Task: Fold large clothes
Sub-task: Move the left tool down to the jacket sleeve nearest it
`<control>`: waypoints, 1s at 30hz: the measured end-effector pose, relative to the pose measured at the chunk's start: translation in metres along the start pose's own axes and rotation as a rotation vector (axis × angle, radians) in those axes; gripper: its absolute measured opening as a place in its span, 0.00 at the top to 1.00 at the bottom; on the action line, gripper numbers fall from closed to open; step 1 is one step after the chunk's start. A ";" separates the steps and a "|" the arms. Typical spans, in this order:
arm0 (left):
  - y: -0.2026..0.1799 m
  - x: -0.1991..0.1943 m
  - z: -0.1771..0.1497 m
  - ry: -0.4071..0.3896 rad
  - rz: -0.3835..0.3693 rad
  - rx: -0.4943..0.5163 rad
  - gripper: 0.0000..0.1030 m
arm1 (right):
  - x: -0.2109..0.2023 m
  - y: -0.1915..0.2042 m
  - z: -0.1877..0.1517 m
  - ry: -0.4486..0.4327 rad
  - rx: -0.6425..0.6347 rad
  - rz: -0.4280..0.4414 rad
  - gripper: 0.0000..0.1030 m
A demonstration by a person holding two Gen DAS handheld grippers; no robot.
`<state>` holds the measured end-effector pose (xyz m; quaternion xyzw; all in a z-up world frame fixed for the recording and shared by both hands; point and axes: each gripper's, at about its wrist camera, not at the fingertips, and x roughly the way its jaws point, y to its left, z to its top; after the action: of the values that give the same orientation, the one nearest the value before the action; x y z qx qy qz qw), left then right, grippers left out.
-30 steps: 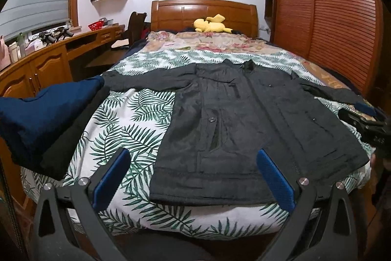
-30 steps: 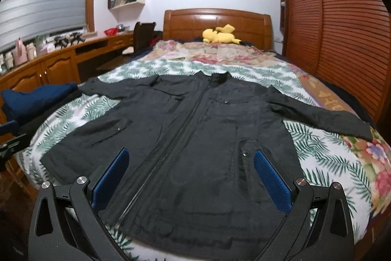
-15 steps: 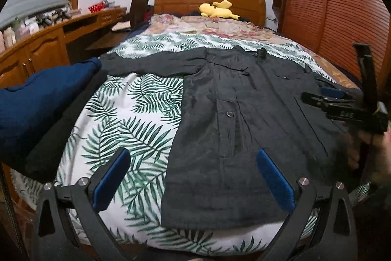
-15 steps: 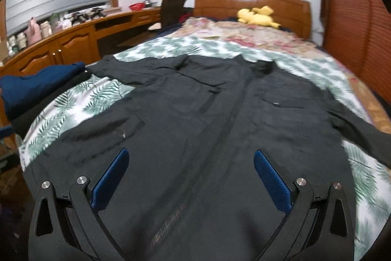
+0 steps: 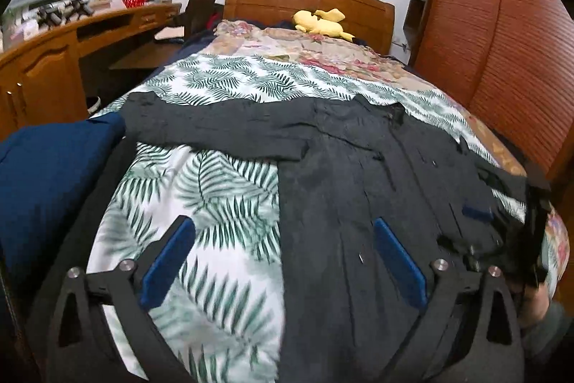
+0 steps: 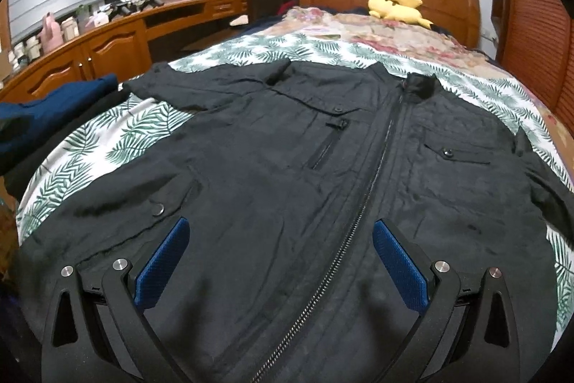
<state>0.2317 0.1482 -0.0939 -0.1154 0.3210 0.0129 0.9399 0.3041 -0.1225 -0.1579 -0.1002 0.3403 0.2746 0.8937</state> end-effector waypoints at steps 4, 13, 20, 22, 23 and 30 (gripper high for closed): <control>0.021 0.033 0.025 0.016 -0.077 -0.056 0.08 | 0.010 0.001 0.001 0.018 0.001 -0.020 0.00; 0.045 0.101 0.066 0.056 -0.028 -0.085 0.18 | 0.025 -0.007 0.001 0.069 0.047 0.020 0.00; 0.097 0.164 0.074 0.112 0.074 -0.241 0.20 | 0.028 -0.007 -0.002 0.080 0.054 0.037 0.00; 0.107 0.172 0.070 0.121 0.071 -0.301 0.20 | 0.029 -0.006 -0.002 0.085 0.055 0.051 0.00; 0.112 0.176 0.068 0.127 0.074 -0.334 0.20 | 0.029 -0.005 -0.003 0.084 0.049 0.054 0.00; 0.121 0.198 0.067 0.167 0.125 -0.356 0.26 | 0.030 0.001 -0.003 0.081 0.024 0.052 0.00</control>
<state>0.4172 0.2709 -0.1879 -0.2600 0.3969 0.1183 0.8723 0.3208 -0.1102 -0.1800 -0.0917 0.3821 0.2896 0.8728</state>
